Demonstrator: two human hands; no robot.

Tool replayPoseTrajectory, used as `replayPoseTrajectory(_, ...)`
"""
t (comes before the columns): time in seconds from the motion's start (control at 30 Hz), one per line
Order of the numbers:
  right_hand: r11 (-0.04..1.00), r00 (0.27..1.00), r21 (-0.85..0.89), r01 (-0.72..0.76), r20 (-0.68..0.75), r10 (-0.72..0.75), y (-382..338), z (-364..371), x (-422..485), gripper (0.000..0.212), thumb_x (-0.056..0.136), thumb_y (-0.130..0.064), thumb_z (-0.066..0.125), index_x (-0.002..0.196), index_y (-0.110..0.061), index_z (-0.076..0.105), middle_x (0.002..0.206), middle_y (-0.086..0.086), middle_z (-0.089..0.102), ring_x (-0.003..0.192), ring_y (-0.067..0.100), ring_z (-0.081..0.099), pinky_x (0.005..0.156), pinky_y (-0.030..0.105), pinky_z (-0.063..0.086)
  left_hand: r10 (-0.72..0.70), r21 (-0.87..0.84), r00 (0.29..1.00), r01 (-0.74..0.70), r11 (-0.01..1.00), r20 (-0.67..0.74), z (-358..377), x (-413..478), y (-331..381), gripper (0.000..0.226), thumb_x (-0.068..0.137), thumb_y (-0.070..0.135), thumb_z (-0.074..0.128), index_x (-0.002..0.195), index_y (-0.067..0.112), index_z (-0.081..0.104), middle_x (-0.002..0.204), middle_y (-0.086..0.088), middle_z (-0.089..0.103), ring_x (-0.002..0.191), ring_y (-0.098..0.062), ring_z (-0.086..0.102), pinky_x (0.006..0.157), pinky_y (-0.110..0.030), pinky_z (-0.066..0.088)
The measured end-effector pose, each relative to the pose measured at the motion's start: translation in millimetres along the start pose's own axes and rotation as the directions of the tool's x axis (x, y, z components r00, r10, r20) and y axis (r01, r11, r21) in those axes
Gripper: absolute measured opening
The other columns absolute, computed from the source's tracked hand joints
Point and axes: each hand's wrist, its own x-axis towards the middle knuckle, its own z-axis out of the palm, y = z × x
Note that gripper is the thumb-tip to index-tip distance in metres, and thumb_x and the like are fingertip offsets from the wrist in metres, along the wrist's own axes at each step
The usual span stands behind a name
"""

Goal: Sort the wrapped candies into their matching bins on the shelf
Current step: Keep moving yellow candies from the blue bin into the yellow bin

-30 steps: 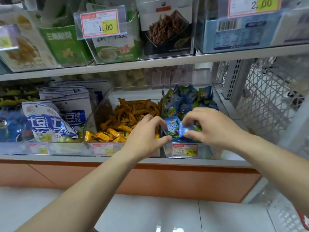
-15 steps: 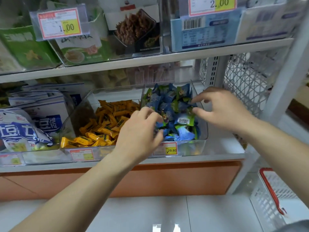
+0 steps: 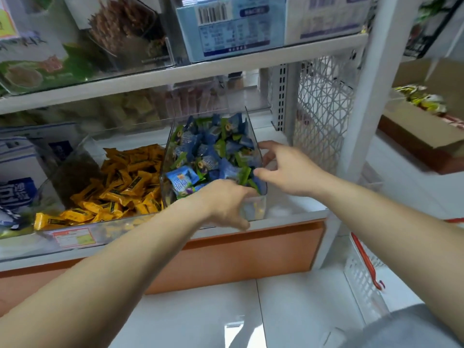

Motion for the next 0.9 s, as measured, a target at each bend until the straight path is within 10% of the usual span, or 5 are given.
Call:
replayPoseTrajectory(0.2, 1.0, 1.0, 0.014, 0.003, -0.008, -0.003, 2.3, -0.5, -1.1, 0.069, 0.09, -0.032, 0.066, 0.151, -0.018, 0.036, 0.112, -0.001, 0.063, 0.089, 0.012, 0.053, 0.073, 0.021, 0.035, -0.032, -0.094, 0.993, 0.043, 0.995, 0.111, -4.2, 15.6, 0.5, 0.079, 0.075, 0.057, 0.072, 0.143, 0.029, 0.042, 0.115, 0.005, 0.062, 0.101, -0.019, 0.056, 0.082, -0.032, 0.045)
replayPoseTrajectory(0.43, 0.998, 1.0, 0.055, -0.013, 0.019, 0.012, 4.1, 0.8, -0.2, 0.072, 0.09, -0.033, 0.066, 0.153, -0.021, 0.033, 0.111, -0.003, 0.061, 0.089, 0.012, 0.054, 0.076, 0.023, 0.036, -0.048, -0.253, 0.974, 0.104, 0.962, 0.221, -7.0, 25.1, 1.9, 0.088, 0.074, 0.055, 0.077, 0.146, 0.02, 0.042, 0.141, 0.002, 0.051, 0.124, -0.021, 0.049, 0.103, -0.034, 0.042)
replayPoseTrajectory(0.7, 0.999, 1.0, 0.045, 0.004, 0.029, -0.005, 6.0, 1.0, 1.9, 0.073, 0.09, -0.037, 0.066, 0.153, -0.022, 0.032, 0.111, -0.004, 0.063, 0.083, 0.008, 0.054, 0.074, 0.023, 0.035, -0.106, -0.515, 0.994, 0.095, 0.852, 0.008, 0.3, 15.9, 1.2, 0.05, 0.083, 0.058, 0.069, 0.07, 0.016, 0.046, 0.064, 0.002, 0.046, 0.059, -0.014, 0.044, 0.058, -0.033, 0.035)
replayPoseTrajectory(0.9, 0.999, 0.999, 0.036, -0.013, 0.031, 0.012, 6.6, -2.1, 1.5, 0.07, 0.09, -0.048, 0.063, 0.149, -0.022, 0.038, 0.108, -0.007, 0.062, 0.084, 0.009, 0.056, 0.072, 0.026, 0.037, -0.161, -0.579, 0.968, 0.021, 0.815, -0.192, -12.0, 0.6, 3.1, 0.036, 0.093, 0.051, 0.062, 0.069, 0.024, 0.058, 0.058, 0.007, 0.054, 0.052, -0.003, 0.048, 0.052, -0.02, 0.036)
